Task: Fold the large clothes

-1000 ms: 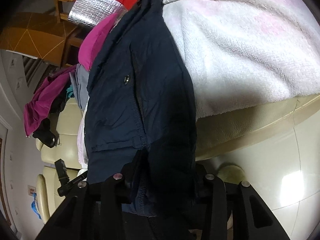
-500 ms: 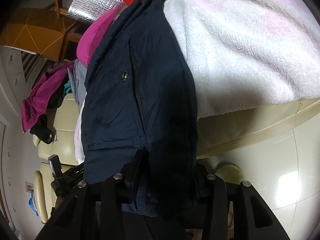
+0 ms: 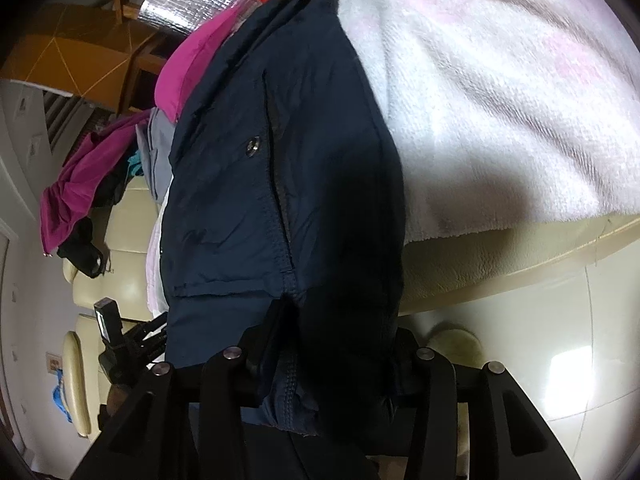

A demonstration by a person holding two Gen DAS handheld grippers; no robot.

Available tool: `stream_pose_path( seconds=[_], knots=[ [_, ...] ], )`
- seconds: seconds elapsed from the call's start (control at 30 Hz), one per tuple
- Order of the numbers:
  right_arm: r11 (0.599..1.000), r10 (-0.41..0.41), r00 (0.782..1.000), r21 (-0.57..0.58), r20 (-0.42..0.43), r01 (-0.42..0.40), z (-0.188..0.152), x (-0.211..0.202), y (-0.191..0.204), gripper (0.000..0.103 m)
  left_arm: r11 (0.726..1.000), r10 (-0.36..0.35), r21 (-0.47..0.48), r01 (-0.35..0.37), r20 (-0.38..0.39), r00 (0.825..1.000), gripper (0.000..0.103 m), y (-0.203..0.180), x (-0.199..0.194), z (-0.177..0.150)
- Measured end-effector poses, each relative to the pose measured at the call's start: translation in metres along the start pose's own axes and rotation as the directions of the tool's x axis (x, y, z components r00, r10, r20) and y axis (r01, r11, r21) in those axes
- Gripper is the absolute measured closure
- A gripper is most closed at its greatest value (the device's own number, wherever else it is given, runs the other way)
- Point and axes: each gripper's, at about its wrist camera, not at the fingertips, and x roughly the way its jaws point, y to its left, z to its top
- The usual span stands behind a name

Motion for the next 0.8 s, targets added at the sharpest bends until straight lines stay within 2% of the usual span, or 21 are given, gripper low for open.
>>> stream_pose_path(
  seconds=[0.33,0.43,0.57,0.63,0.73,0.8],
  knots=[
    [0.998,-0.032,0.999,-0.045,-0.012,0.032,0.001,0.001,0.010,0.058,1.000,-0.006,0.000,0.006,0.000,1.000,0.043,-0.003,-0.007,-0.003],
    [0.998,-0.034,0.999,-0.046,-0.013,0.034,0.001,0.002,0.011,0.057,1.000,-0.026,-0.007,0.026,-0.001,1.000,0.043,0.004,0.003,-0.003],
    [0.998,-0.035,0.999,-0.046,-0.011,0.034,0.001,0.001,0.010,0.057,0.987,-0.142,-0.082,0.141,0.000,0.990,0.043,0.028,0.002,-0.008],
    [0.998,-0.034,0.999,-0.047,-0.009,0.033,0.001,0.001,0.011,0.057,0.968,-0.214,-0.137,0.212,0.001,0.977,0.044,0.038,0.005,-0.008],
    [0.999,-0.028,1.000,-0.039,-0.009,0.027,0.001,0.001,0.009,0.057,0.924,-0.329,-0.200,0.326,0.020,0.944,0.058,0.048,0.006,-0.009],
    [0.999,-0.026,1.000,-0.031,-0.010,0.026,0.001,0.000,0.006,0.056,0.908,-0.357,-0.227,0.352,0.023,0.934,0.058,0.052,0.008,-0.009]
  ],
)
